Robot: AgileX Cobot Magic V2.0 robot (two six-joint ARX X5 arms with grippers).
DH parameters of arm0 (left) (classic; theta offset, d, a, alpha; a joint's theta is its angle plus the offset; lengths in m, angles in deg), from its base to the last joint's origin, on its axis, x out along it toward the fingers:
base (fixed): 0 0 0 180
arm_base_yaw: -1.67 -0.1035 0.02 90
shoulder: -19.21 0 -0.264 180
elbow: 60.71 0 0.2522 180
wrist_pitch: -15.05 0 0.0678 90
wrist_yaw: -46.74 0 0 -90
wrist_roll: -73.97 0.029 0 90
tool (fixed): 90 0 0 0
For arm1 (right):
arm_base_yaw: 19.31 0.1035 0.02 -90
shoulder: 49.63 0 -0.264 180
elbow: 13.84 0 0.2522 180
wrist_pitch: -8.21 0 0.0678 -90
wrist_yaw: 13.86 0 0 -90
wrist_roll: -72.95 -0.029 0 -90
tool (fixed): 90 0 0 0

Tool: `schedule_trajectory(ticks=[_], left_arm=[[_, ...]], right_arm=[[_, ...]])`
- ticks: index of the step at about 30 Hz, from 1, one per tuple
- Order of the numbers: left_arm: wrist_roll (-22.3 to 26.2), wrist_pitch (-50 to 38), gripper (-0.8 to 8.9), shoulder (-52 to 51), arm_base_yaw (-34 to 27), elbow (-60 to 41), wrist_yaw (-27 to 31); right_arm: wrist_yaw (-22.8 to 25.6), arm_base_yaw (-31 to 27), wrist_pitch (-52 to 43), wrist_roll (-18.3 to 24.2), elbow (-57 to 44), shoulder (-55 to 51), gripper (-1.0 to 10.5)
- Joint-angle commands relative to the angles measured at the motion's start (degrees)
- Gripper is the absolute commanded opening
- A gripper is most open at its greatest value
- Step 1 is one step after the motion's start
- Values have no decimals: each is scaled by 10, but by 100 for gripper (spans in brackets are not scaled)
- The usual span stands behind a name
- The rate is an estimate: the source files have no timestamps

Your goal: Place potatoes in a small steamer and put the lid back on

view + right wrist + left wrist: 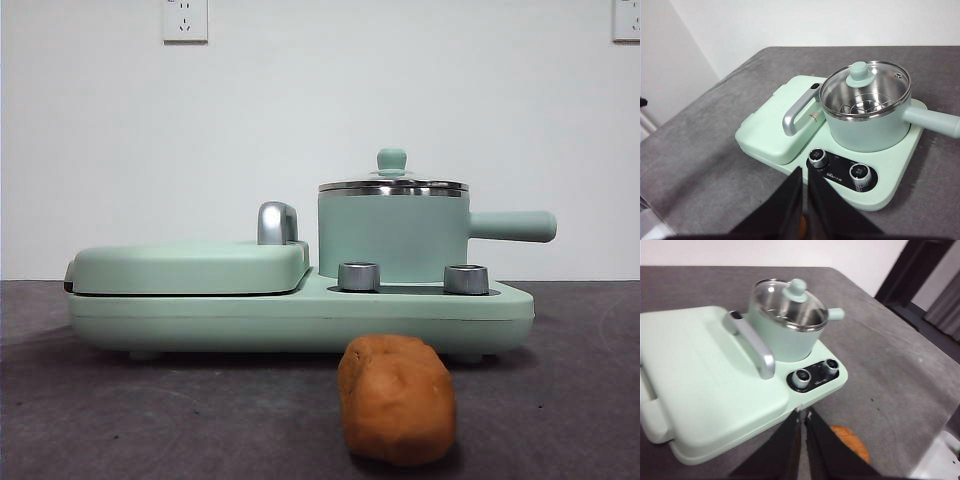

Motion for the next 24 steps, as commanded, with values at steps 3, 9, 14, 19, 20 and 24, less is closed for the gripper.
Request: schedule_trajectory(ticks=[3, 9, 14, 19, 20, 24], left_arm=[[12, 0, 42, 16, 5, 11, -4], [-1, -10, 386, 30, 6, 11, -4], [-35, -34, 539, 53, 6, 11, -4], [-43, -47, 536, 80, 13, 12, -4], [-43, -49, 535, 86, 16, 13, -4], [-41, -50, 530, 120, 34, 30, -4]], right_arm=[[-1, 0, -4, 14, 8, 3, 16], [3, 0, -3, 13, 8, 5, 343], [3, 0, -4, 11, 8, 6, 511], [3, 0, -4, 10, 8, 6, 511], [3, 0, -4, 10, 8, 6, 511], [3, 0, -4, 10, 8, 6, 511]])
